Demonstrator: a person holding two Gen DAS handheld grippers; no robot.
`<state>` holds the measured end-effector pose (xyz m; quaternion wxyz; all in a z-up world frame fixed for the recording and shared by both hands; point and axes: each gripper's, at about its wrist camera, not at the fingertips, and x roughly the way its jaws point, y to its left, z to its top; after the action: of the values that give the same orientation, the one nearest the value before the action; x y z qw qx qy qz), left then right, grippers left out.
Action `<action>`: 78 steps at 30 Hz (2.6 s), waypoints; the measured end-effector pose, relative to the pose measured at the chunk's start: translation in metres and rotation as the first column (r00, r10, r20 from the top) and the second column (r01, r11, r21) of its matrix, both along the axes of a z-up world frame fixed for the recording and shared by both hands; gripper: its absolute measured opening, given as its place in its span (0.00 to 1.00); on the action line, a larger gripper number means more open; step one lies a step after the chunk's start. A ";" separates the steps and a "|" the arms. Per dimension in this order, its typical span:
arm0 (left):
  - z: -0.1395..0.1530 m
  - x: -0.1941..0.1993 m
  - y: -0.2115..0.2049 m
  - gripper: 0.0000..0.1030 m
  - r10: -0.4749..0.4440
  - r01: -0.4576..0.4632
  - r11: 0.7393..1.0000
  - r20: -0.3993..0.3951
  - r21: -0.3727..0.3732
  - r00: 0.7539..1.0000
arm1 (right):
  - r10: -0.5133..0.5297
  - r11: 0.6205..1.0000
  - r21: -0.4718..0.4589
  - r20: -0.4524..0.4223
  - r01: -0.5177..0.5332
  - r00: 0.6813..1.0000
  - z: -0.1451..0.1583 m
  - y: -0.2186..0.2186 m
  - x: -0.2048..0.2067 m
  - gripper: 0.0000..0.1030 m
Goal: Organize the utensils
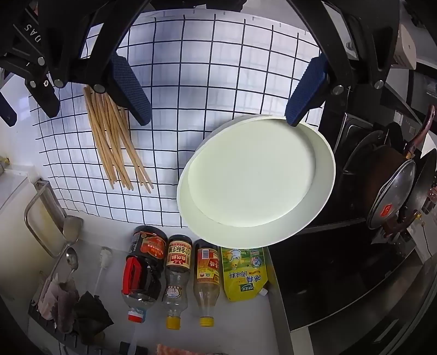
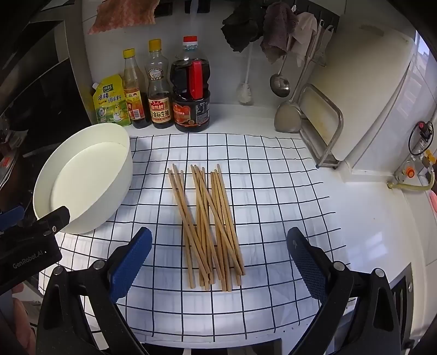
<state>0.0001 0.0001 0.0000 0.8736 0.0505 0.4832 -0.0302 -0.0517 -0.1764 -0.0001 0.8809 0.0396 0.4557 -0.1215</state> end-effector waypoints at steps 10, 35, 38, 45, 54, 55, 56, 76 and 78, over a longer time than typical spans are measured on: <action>0.003 -0.001 0.001 0.94 -0.007 0.007 1.000 0.006 -0.008 1.000 | 0.000 1.000 0.001 0.003 0.000 1.000 0.002 0.000 -0.001 0.92; 0.001 -0.011 -0.004 0.94 -0.023 0.023 1.000 0.010 0.017 1.000 | -0.018 1.000 0.018 0.000 0.018 1.000 0.003 -0.004 -0.002 0.92; 0.001 -0.011 -0.005 0.94 -0.023 0.023 1.000 0.010 0.018 1.000 | -0.021 1.000 0.021 0.002 0.021 1.000 0.003 -0.005 -0.003 0.92; 0.000 -0.012 -0.006 0.94 -0.031 0.030 0.999 0.007 0.021 1.000 | -0.021 1.000 0.023 0.001 0.021 1.000 0.001 -0.006 -0.004 0.92; -0.001 -0.014 -0.008 0.94 -0.034 0.034 0.999 0.011 0.024 0.999 | -0.023 0.999 0.028 0.004 0.023 1.000 0.000 -0.007 -0.005 0.92; 0.000 -0.014 -0.008 0.94 -0.034 0.033 0.999 0.011 0.023 0.999 | -0.023 0.999 0.028 0.004 0.023 1.000 0.000 -0.008 -0.005 0.92; 0.000 -0.014 -0.008 0.94 -0.033 0.033 0.999 0.012 0.022 0.999 | -0.023 0.999 0.029 0.003 0.023 1.000 0.000 -0.008 -0.005 0.92; 0.001 -0.014 -0.007 0.94 -0.032 0.032 0.999 0.016 0.021 0.999 | -0.024 0.999 0.029 0.007 0.024 1.000 0.002 -0.007 -0.006 0.92; 0.001 -0.014 -0.007 0.94 -0.032 0.031 0.999 0.016 0.021 0.999 | -0.024 0.999 0.029 0.008 0.024 1.000 0.002 -0.008 -0.006 0.92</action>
<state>-0.0137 -0.0071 0.0012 0.8762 0.0674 0.4756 -0.0386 -0.0579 -0.1840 0.0018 0.8805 0.0583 0.4535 -0.1252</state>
